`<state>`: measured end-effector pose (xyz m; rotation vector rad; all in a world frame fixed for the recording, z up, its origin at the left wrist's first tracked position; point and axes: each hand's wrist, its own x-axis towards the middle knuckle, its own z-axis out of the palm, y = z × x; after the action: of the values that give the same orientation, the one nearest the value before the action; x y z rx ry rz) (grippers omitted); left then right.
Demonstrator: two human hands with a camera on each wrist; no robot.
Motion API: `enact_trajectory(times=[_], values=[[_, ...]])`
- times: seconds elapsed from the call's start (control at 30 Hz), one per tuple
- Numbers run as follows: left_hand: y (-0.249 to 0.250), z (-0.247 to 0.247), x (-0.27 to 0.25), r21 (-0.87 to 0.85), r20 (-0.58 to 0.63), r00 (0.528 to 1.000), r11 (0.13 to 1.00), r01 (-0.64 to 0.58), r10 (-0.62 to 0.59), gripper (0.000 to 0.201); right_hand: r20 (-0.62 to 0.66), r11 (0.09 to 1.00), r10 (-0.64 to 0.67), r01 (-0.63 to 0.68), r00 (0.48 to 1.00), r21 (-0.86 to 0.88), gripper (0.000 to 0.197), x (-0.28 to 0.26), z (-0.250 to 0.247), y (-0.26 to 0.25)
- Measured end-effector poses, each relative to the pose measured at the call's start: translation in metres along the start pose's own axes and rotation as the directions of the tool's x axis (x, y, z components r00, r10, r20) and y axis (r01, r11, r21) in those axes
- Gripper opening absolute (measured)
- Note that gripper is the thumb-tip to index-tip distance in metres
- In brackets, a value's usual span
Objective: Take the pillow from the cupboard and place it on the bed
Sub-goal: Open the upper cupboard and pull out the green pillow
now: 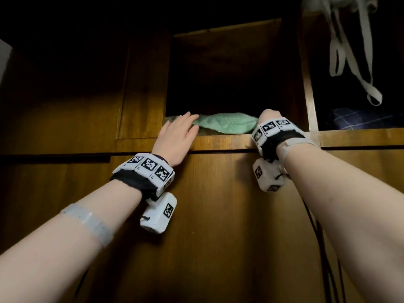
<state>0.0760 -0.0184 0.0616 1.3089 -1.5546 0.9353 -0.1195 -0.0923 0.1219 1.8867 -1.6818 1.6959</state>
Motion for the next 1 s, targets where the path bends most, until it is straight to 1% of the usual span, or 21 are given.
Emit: enact_trajectory(times=[0.03, 0.07, 0.1, 0.17, 0.23, 0.27, 0.3, 0.33, 0.37, 0.4, 0.43, 0.53, 0.6, 0.67, 0.73, 0.77, 0.8, 0.83, 0.9, 0.93, 1.0], values=[[-0.002, -0.003, -0.002, 0.027, 0.007, 1.0, 1.0, -0.005, 0.005, 0.049, -0.026, 0.996, 0.014, -0.012, 1.0, 0.084, 0.03, -0.005, -0.001, -0.003], [-0.004, -0.006, -0.003, 0.054, 0.014, 1.0, 0.998, -0.012, 0.011, 0.053, -0.043, 0.981, -0.034, 0.042, 0.998, 0.188, 0.032, -0.014, -0.002, -0.006], [-0.003, -0.008, -0.002, 0.088, 0.029, 0.999, 0.996, -0.021, 0.019, 0.061, -0.048, 0.952, -0.101, 0.11, 0.994, 0.285, 0.035, -0.023, -0.005, -0.011], [0.001, -0.01, -0.001, 0.141, 0.062, 0.998, 0.99, -0.016, 0.007, 0.085, -0.109, 0.893, -0.232, 0.256, 0.967, 0.371, 0.039, -0.048, -0.013, -0.019], [0.013, -0.012, 0.001, 0.096, 0.081, 0.995, 0.994, 0.045, -0.053, 0.104, -0.187, 0.814, -0.361, 0.407, 0.914, 0.415, 0.045, -0.074, -0.022, -0.029], [0.018, -0.012, 0.003, 0.009, 0.073, 0.992, 0.995, 0.099, -0.099, 0.106, -0.188, 0.784, -0.412, 0.452, 0.891, 0.424, 0.049, -0.088, -0.027, -0.032], [0.025, -0.013, 0.005, -0.095, 0.036, 0.989, 0.984, 0.148, -0.145, 0.099, -0.184, 0.751, -0.468, 0.499, 0.864, 0.432, 0.051, -0.101, -0.032, -0.034], [0.029, -0.015, 0.006, -0.181, -0.031, 0.985, 0.97, 0.162, -0.171, 0.081, -0.18, 0.717, -0.526, 0.547, 0.831, 0.431, 0.052, -0.113, -0.036, -0.034], [0.035, -0.019, 0.006, -0.193, -0.098, 0.978, 0.967, 0.165, -0.186, 0.057, -0.176, 0.688, -0.575, 0.588, 0.799, 0.425, 0.052, -0.124, -0.041, -0.032], [0.039, -0.024, 0.004, -0.158, -0.135, 0.975, 0.976, 0.152, -0.174, 0.037, -0.158, 0.672, -0.607, 0.609, 0.779, 0.421, 0.051, -0.133, -0.045, -0.029], [0.043, -0.03, -0.001, -0.135, -0.132, 0.978, 0.981, 0.14, -0.158, 0.026, -0.136, 0.664, -0.637, 0.631, 0.758, 0.401, 0.051, -0.141, -0.049, -0.026], [0.049, -0.048, -0.023, -0.159, -0.069, 0.987, 0.978, 0.136, -0.148, 0.019, 0.024, 0.672, -0.696, 0.639, 0.717, 0.374, 0.049, -0.161, -0.064, -0.022], [0.052, -0.056, -0.039, -0.114, -0.009, 0.986, 0.98, 0.166, -0.168, 0.017, 0.082, 0.675, -0.668, 0.556, 0.74, 0.485, 0.043, -0.169, -0.077, -0.018], [0.055, -0.063, -0.054, -0.104, 0.052, 0.983, 0.978, 0.178, -0.174, 0.016, 0.051, 0.665, -0.58, 0.437, 0.813, 0.605, 0.028, -0.169, -0.09, -0.01], [0.06, -0.074, -0.07, -0.163, 0.112, 0.983, 0.973, 0.165, -0.148, 0.022, -0.009, 0.7, -0.506, 0.417, 0.862, 0.58, 0.012, -0.162, -0.102, -0.001], [0.064, -0.08, -0.078, -0.223, 0.15, 0.979, 0.96, 0.17, -0.139, 0.024, -0.029, 0.746, -0.477, 0.422, 0.878, 0.515, 0.019, -0.157, -0.108, 0.004], [0.068, -0.086, -0.087, -0.268, 0.187, 0.974, 0.947, 0.176, -0.128, 0.024, -0.017, 0.809, -0.454, 0.42, 0.891, 0.411, 0.034, -0.152, -0.114, 0.009], [0.07, -0.091, -0.095, -0.266, 0.215, 0.97, 0.948, 0.173, -0.116, 0.023, 0.023, 0.871, -0.421, 0.397, 0.907, 0.291, 0.05, -0.148, -0.117, 0.014], [0.071, -0.097, -0.107, -0.168, 0.252, 0.965, 0.978, 0.123, -0.078, 0.018, 0.16, 0.949, -0.309, 0.292, 0.938, 0.121, 0.079, -0.145, -0.121, 0.025], [0.071, -0.099, -0.111, -0.128, 0.265, 0.962, 0.987, 0.097, -0.06, 0.017, 0.23, 0.965, -0.26, 0.243, 0.938, 0.097, 0.088, -0.144, -0.12, 0.03], [0.068, -0.1, -0.119, -0.06, 0.334, 0.942, 0.997, 0.046, -0.023, 0.028, 0.317, 0.978, -0.209, 0.19, 0.925, 0.089, 0.097, -0.141, -0.115, 0.037]])
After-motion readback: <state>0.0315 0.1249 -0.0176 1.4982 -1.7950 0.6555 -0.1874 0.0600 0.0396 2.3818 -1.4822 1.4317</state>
